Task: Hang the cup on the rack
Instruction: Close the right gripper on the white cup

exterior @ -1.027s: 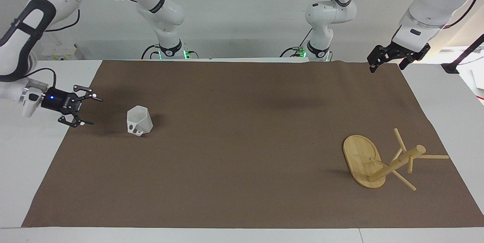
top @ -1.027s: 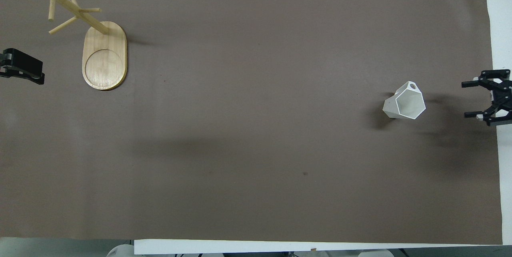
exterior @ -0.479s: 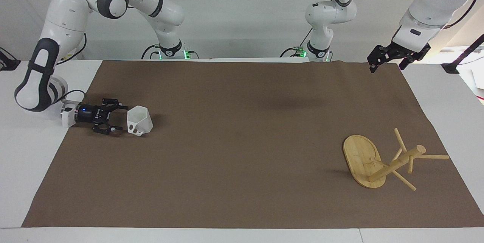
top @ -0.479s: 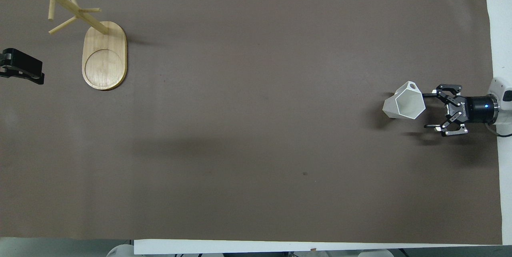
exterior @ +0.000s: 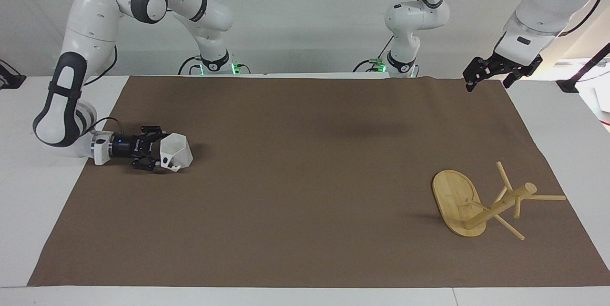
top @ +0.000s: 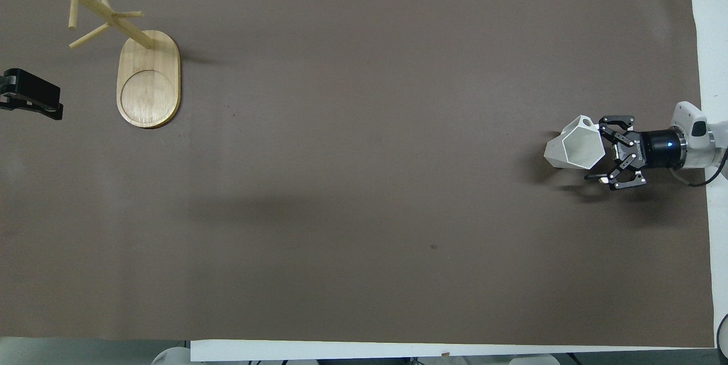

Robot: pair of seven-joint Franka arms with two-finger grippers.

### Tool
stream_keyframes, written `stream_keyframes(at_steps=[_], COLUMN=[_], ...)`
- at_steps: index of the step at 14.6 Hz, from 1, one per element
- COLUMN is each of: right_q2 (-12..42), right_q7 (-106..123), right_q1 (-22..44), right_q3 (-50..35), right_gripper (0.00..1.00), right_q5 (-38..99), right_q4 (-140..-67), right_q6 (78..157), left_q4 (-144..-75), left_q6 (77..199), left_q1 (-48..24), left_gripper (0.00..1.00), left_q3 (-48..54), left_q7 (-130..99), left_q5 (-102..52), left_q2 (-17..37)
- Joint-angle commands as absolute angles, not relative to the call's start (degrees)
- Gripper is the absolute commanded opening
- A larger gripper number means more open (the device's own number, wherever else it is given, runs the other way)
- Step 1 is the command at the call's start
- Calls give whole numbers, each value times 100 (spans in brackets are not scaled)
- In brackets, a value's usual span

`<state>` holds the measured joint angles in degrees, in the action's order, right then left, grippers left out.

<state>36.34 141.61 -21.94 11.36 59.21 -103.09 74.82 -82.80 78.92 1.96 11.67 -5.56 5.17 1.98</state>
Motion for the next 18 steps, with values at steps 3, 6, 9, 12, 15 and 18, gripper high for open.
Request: stream_keyframes(at_steps=[3,6,9,12,15,18], right_q2=[3480,3410,3410,3410,3410,3410], right_q7=[14282,14475,14633,14704,14713,14713], right_q1=[-2145,-2101,-2074,-1881,-1688,-1652], right_q3=[1134,1134,1125,1125,1125,1125], right_gripper=[99,99,99,99,99,99], right_q5=[6047,6056,6082,6108,6284,6293], right_q4=[-10625,-10854,-10863,-10854,-10863,-10863], right_q6=[7743,7866,7901,7945,7945,7954], left_q4=[-8473,-8473,-8473,-8473,-8473,-8473], left_q6=[7901,7919,7945,7963,7954,7928], left_q1=[281,273,211,220,211,202], left_gripper=[100,100,100,100,100,100], left_q3=[1230,1230,1231,1248,1239,1248], left_q7=[-536,-519,-527,-519,-519,-510], left_q5=[589,589,589,571,571,571], left_q2=[18,18,18,18,18,18])
